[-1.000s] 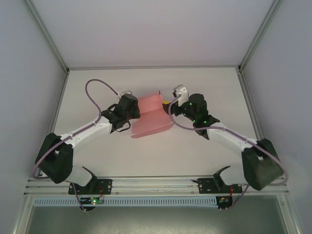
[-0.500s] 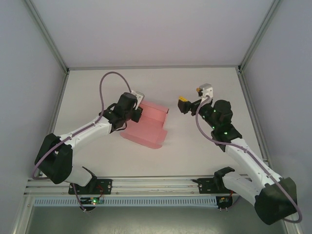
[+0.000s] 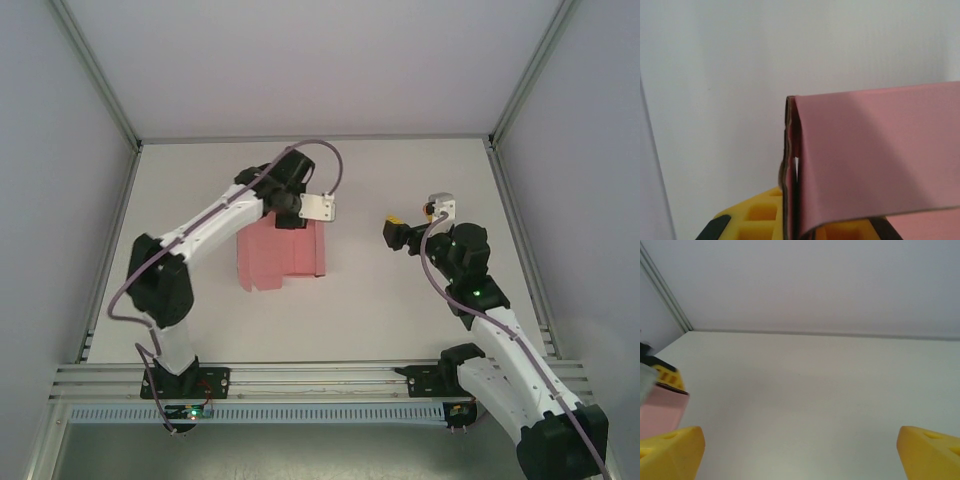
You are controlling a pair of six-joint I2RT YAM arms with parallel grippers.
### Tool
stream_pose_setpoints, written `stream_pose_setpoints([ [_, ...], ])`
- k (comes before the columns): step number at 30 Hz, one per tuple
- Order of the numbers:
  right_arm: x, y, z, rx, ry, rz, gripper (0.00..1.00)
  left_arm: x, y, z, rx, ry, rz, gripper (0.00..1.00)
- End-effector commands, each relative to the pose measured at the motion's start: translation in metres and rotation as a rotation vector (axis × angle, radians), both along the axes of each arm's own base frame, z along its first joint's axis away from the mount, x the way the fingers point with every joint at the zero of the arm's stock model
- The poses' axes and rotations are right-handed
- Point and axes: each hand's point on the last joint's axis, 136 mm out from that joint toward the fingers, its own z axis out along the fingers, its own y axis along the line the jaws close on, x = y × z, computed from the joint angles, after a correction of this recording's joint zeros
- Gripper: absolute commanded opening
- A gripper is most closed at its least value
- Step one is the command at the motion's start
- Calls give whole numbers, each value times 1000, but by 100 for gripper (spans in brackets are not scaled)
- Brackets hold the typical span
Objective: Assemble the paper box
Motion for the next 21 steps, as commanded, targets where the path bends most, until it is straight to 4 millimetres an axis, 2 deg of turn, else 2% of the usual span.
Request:
stream_pose_setpoints([
  [1,-5,-13,-8,16,27,-64,98,-6,3,-55,315,-57,-207,0],
  [3,-8,-15,-6,17,13,-68,98,-5,-3,-75,396,-128,-314,0],
  [4,-11,-16,-4,17,2,-69,98,-5,-11,-78,388,-161,-365,0],
  [5,-13,-17,-3,16,-7,-67,98,-6,-20,-78,358,-183,-397,0],
  [8,-17,-22,-4,12,-12,-84,98,-26,-42,-73,268,-156,-492,0],
  [12,-18,-26,-10,5,2,-101,98,-49,-57,-86,277,-189,-681,0],
  [14,-19,-27,-12,6,6,-105,98,-54,-70,-89,229,-212,-725,2],
  [21,-17,-34,-20,9,29,-135,98,-64,-94,-117,219,-341,-941,5],
])
